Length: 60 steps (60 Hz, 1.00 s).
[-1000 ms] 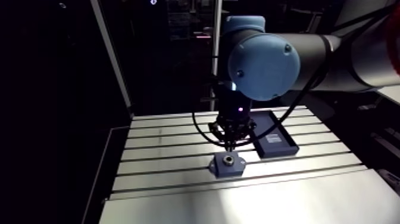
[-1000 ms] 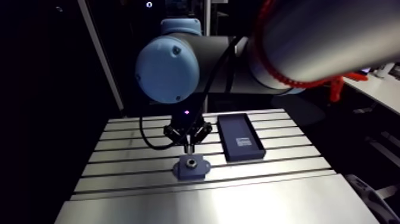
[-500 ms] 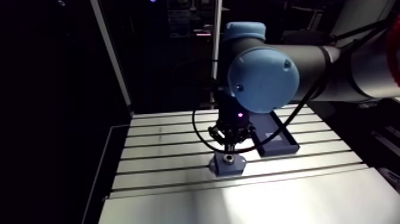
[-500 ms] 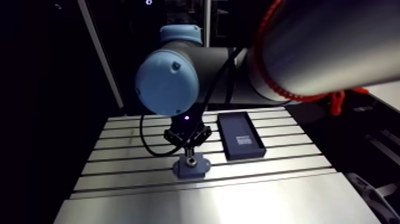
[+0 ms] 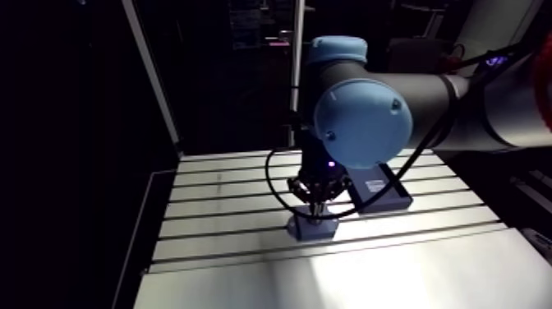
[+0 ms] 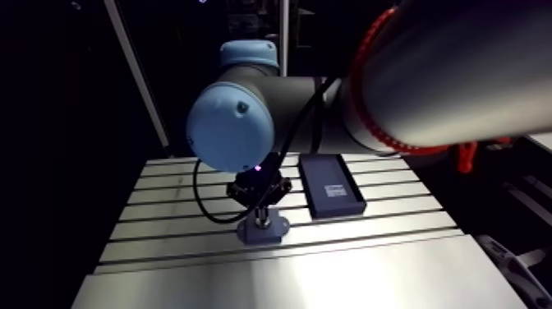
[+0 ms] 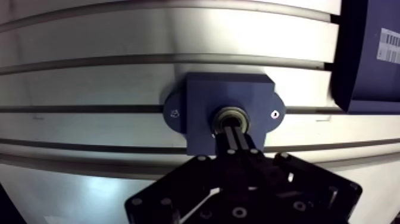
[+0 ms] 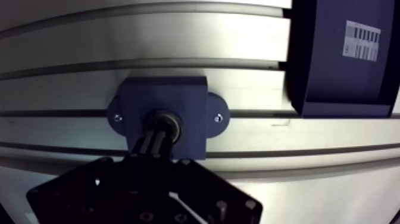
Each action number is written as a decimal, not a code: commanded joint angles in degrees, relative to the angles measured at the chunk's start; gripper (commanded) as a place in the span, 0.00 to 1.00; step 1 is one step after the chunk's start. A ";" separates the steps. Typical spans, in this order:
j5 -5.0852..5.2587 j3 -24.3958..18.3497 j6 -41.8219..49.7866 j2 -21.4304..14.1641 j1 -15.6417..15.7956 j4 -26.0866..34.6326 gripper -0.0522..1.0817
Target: Pick up the bearing and press it into the housing until flush.
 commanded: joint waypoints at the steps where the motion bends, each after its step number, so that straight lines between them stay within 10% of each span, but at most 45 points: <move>1: 0.00 0.12 -0.01 0.43 -0.10 -0.11 0.88; 60: -0.09 -0.15 -0.36 1.69 -0.11 -0.46 0.88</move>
